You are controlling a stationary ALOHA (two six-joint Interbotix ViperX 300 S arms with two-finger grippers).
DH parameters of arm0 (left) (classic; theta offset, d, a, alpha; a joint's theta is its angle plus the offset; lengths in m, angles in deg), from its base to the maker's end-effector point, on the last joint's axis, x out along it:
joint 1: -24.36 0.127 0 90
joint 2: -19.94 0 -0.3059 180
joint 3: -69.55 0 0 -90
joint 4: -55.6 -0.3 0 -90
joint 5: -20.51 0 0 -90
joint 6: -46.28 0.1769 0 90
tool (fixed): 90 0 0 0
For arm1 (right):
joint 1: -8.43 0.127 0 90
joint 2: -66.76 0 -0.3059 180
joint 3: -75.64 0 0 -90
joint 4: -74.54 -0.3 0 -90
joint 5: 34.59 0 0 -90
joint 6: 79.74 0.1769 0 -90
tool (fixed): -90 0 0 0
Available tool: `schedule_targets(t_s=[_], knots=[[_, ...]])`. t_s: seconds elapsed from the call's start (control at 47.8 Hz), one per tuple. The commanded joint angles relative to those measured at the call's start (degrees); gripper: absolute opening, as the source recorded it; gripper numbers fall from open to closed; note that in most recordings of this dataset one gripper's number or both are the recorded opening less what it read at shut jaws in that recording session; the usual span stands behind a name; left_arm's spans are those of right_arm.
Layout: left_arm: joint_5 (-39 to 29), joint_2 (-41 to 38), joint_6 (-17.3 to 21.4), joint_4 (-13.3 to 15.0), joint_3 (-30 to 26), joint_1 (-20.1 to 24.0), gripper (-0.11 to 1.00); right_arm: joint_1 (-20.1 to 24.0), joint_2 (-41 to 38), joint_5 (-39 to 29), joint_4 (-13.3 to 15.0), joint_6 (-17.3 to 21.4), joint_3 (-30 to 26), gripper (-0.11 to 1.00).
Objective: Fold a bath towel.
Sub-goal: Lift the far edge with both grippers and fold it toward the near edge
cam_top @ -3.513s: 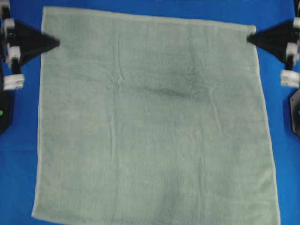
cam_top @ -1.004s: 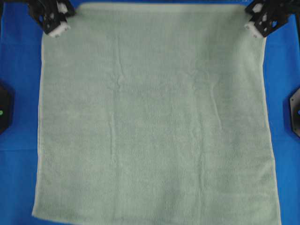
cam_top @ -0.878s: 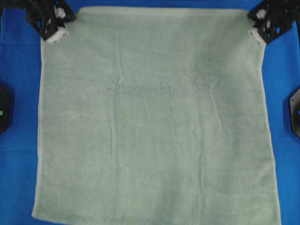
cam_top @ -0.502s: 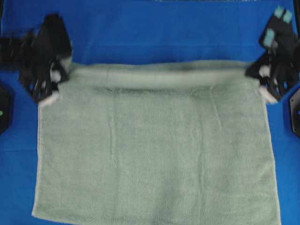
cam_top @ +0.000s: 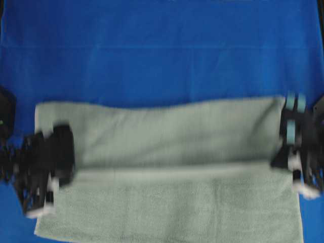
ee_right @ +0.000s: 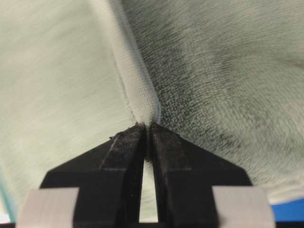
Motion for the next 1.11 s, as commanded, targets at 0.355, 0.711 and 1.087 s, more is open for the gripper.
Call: schedule_targets(t_s=[0.355, 0.711, 1.087], knots=[[0.9, -14.2, -1.8, -0.2, -14.2, -11.7, 0.06, 14.6, -16.8, 9.7, 0.0, 6.9, -8.5, 0.07], [1.2, -19.3, -1.8, -0.3, -14.9, -11.3, 0.07, 14.3, -21.6, 10.4, 0.0, 7.1, -10.0, 0.07], [2.7, -19.3, -1.7, -0.3, -15.5, -13.7, 0.74, 16.9, -26.2, 10.7, -0.2, 10.3, -16.1, 0.28]])
